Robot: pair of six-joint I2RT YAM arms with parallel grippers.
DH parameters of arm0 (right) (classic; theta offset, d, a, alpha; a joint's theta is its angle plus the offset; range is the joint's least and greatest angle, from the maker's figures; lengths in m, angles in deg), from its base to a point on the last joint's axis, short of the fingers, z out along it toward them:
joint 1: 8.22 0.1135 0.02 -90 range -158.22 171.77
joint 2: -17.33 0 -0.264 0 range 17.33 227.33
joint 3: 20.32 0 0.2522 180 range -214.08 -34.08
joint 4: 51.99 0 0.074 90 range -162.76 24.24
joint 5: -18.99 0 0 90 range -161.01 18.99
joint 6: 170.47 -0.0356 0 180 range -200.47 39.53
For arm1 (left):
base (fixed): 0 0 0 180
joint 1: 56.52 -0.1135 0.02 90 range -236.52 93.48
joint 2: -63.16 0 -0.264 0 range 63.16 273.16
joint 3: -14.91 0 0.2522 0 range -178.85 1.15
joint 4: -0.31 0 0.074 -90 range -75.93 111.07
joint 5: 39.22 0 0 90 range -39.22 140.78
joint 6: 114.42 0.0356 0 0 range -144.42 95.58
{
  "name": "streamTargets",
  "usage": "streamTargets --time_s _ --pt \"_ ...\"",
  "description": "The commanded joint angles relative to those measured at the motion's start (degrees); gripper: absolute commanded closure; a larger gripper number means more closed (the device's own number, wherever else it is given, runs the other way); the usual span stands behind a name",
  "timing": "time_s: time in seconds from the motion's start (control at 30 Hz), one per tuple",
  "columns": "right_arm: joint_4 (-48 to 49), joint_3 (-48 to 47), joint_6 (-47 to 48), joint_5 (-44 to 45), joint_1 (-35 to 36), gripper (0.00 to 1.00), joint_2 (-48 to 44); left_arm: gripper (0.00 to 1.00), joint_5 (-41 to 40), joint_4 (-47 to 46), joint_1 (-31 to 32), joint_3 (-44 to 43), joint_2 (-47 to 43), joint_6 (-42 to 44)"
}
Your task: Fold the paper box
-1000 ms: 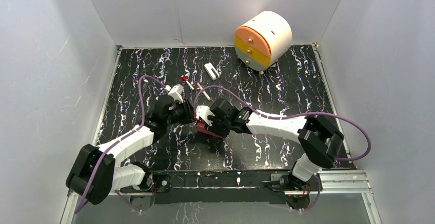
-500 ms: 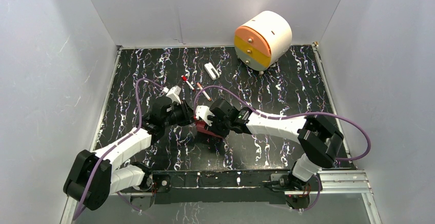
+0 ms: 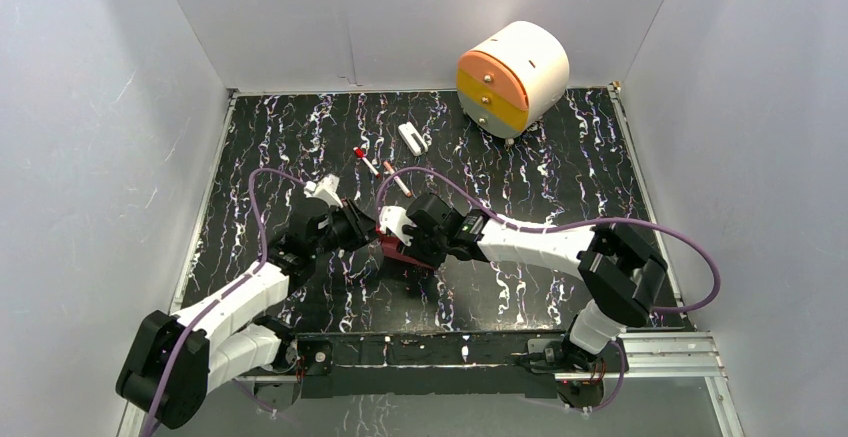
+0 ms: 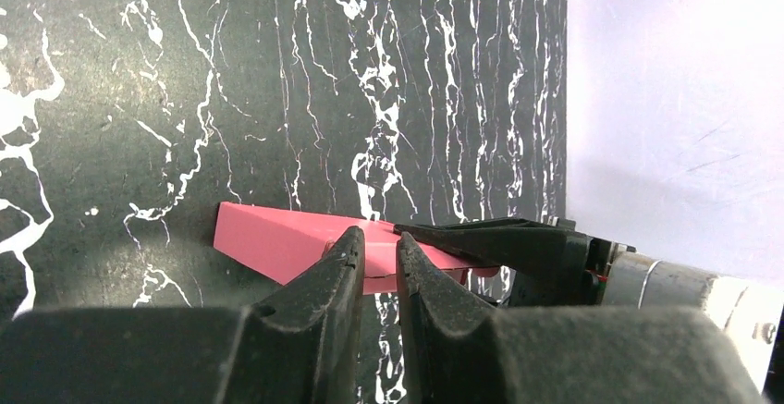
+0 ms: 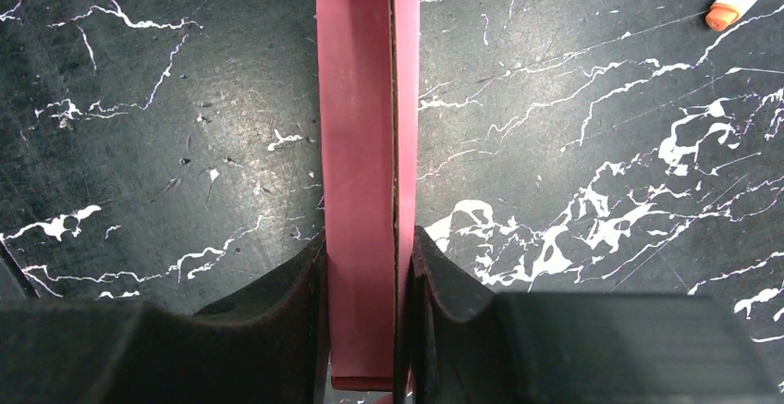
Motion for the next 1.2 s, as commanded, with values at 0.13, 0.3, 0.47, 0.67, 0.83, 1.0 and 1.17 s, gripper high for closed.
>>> streamTargets --time_s 0.13,0.3,0.47,0.67,0.83,1.0,1.17 --pt "4.1 -1.8 -1.8 4.9 -0.7 0.76 2.4 0.82 0.5 -2.4 1.2 2.3 -2.9 -8.8" --pt "4.6 -2.1 -1.9 6.0 -0.7 0.76 2.4 0.81 -0.1 -3.1 2.7 2.1 -1.7 -10.2" --pt "5.2 -2.3 -1.6 7.0 -0.7 0.76 2.4 0.8 -1.0 -3.0 4.3 0.8 -0.4 -9.8" --pt "4.1 -1.7 -0.7 6.4 -0.7 0.76 1.9 0.75 -10.8 8.1 4.3 -4.3 -4.2 3.1" --pt "3.9 0.0 0.1 5.9 -0.9 0.76 0.4 0.64 -13.6 8.2 4.2 -3.0 -7.6 14.6" --pt "3.5 0.6 0.5 4.8 -1.0 0.76 -0.1 0.6 -10.3 1.0 4.1 -0.4 -7.0 22.4" --pt "2.9 0.8 1.1 3.7 -1.1 0.76 -0.1 0.57 -9.6 -8.1 4.1 1.5 -4.5 29.6"
